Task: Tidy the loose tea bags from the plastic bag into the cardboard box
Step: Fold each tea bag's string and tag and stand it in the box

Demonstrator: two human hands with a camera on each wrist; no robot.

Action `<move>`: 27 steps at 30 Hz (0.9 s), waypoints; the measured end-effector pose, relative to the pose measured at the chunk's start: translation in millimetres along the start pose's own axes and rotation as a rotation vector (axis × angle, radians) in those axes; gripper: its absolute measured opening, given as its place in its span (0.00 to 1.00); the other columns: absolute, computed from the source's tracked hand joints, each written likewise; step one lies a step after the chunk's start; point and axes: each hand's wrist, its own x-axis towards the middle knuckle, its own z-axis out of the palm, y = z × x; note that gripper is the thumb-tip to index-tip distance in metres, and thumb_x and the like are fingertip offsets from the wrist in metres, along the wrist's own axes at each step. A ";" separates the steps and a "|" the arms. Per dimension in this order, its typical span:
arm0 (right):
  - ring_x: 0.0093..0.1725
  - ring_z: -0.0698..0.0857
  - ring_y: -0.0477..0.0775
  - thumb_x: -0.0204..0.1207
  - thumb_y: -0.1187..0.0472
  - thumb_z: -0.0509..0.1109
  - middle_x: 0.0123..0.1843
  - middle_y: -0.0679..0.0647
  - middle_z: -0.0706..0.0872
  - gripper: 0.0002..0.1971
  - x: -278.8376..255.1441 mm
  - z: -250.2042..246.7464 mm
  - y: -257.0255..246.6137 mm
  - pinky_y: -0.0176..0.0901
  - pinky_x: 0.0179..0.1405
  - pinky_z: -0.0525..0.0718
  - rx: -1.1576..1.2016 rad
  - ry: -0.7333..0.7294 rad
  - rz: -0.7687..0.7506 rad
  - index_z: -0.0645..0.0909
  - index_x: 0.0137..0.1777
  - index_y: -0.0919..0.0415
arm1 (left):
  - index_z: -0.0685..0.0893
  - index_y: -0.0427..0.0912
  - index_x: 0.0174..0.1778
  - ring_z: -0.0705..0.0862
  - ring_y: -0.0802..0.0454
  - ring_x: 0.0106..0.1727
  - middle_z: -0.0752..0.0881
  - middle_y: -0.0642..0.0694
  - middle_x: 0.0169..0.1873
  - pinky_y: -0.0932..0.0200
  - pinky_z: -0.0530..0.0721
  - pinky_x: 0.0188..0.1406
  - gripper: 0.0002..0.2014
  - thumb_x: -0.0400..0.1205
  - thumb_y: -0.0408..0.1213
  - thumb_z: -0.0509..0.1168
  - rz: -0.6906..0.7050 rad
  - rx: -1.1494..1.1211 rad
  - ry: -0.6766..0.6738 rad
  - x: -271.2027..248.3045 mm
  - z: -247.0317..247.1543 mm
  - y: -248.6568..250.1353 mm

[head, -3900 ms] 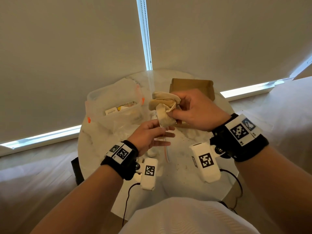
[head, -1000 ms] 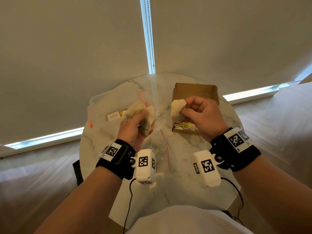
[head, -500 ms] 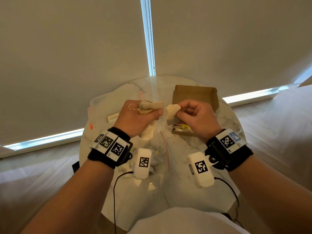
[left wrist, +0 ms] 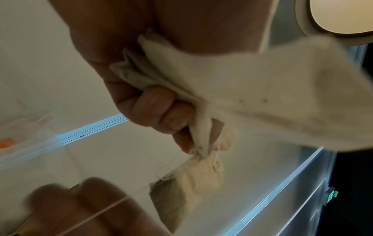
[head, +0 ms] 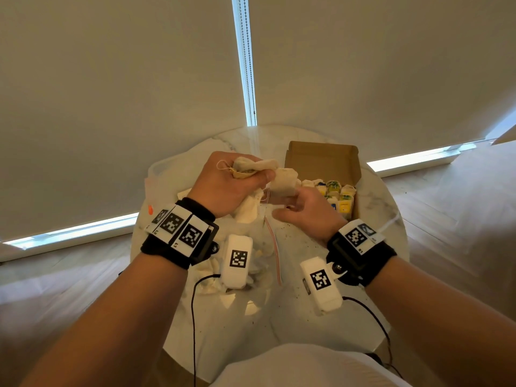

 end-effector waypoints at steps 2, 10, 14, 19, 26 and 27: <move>0.62 0.86 0.43 0.76 0.67 0.75 0.58 0.49 0.91 0.12 2.6 6.3 6.1 0.48 0.68 0.82 -0.145 -0.032 0.004 0.88 0.57 0.55 | 0.90 0.49 0.35 0.87 0.61 0.34 0.89 0.56 0.29 0.69 0.81 0.36 0.05 0.77 0.40 0.77 -0.023 -0.006 0.002 1.9 0.1 1.4; 0.51 0.91 0.52 0.79 0.67 0.72 0.49 0.57 0.93 0.08 -4.6 9.3 14.4 0.40 0.51 0.89 -0.161 -0.098 -0.002 0.90 0.54 0.64 | 0.92 0.39 0.41 0.87 0.59 0.35 0.91 0.46 0.33 0.64 0.82 0.40 0.07 0.78 0.40 0.76 -0.050 0.022 0.031 5.9 -4.5 3.4; 0.50 0.91 0.55 0.81 0.72 0.67 0.53 0.61 0.91 0.11 -9.1 8.2 18.0 0.48 0.49 0.91 -0.068 -0.137 0.090 0.85 0.60 0.66 | 0.91 0.41 0.38 0.88 0.53 0.37 0.91 0.45 0.34 0.57 0.84 0.43 0.07 0.79 0.40 0.75 -0.054 0.036 0.031 7.5 -4.5 3.6; 0.49 0.91 0.58 0.80 0.81 0.57 0.53 0.64 0.90 0.19 -8.5 9.7 23.7 0.49 0.50 0.90 -0.092 -0.170 0.150 0.81 0.62 0.65 | 0.91 0.41 0.38 0.86 0.57 0.34 0.90 0.47 0.32 0.62 0.83 0.40 0.07 0.79 0.40 0.75 -0.043 0.028 0.031 7.0 -2.7 5.6; 0.35 0.91 0.60 0.79 0.76 0.68 0.41 0.68 0.91 0.07 -8.2 13.2 24.4 0.46 0.33 0.90 0.068 -0.019 0.246 0.76 0.47 0.65 | 0.92 0.41 0.42 0.89 0.52 0.37 0.91 0.47 0.33 0.59 0.84 0.41 0.07 0.78 0.40 0.75 -0.030 0.024 0.025 4.9 -0.2 5.2; 0.34 0.91 0.57 0.76 0.76 0.72 0.41 0.68 0.91 0.07 -7.4 12.4 25.9 0.46 0.32 0.91 0.031 0.015 0.233 0.79 0.44 0.66 | 0.92 0.41 0.42 0.89 0.54 0.37 0.91 0.47 0.33 0.61 0.84 0.41 0.06 0.78 0.40 0.76 -0.029 0.018 0.021 3.9 -0.2 5.9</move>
